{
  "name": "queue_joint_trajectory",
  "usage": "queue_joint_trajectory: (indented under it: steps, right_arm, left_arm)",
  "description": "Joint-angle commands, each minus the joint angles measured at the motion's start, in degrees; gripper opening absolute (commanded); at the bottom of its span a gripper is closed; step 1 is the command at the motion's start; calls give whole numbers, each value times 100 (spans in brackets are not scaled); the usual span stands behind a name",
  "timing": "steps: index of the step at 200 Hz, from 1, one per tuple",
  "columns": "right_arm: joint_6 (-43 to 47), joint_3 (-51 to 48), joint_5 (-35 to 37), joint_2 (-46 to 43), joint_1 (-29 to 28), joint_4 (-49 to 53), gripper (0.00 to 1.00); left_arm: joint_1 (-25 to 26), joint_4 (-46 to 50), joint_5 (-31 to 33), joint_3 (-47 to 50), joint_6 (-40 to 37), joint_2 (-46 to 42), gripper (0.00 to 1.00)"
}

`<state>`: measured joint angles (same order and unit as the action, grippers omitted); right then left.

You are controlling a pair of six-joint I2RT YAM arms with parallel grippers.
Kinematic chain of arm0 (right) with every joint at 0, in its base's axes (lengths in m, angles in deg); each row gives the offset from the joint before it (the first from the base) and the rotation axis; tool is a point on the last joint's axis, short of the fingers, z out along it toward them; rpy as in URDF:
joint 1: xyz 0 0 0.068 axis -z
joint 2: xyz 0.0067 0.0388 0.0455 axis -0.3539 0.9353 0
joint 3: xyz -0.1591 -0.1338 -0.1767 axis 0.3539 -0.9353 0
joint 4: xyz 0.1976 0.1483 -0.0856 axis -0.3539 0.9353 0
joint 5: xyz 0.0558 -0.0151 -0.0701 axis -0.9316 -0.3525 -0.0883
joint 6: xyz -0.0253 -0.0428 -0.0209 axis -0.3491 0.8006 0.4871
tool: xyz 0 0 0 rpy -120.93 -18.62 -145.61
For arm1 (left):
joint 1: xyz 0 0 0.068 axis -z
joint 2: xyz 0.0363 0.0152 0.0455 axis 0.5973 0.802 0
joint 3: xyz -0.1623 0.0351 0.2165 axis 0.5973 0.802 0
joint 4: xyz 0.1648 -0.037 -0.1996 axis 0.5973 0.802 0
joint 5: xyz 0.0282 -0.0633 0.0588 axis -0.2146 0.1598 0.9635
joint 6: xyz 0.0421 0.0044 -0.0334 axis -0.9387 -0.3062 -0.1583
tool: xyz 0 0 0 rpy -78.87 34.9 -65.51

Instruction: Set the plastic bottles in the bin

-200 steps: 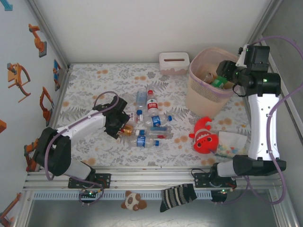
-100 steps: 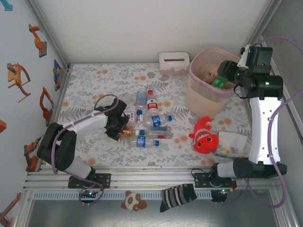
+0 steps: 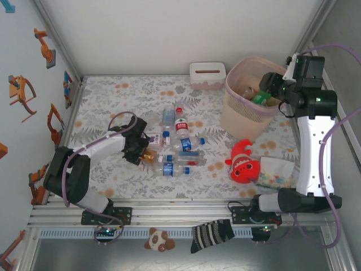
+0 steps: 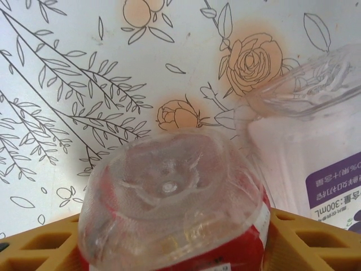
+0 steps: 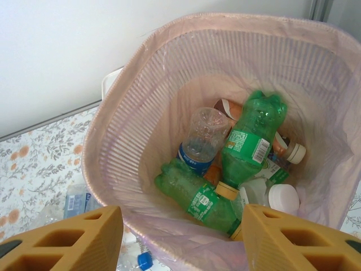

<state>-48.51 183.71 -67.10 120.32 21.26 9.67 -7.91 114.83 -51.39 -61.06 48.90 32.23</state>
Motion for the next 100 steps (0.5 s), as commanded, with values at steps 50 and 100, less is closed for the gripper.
queue_joint_trajectory:
  steps: [50, 100]
  right_arm:
    - [-140, 19, -7, -227, -40, -85, 56]
    - [-133, -58, -124, -357, -45, -244, 56]
  left_arm:
    - [-144, 573, 516, 30, -218, -819, 58]
    - [-175, 650, 1130, -56, -1067, -1907, 56]
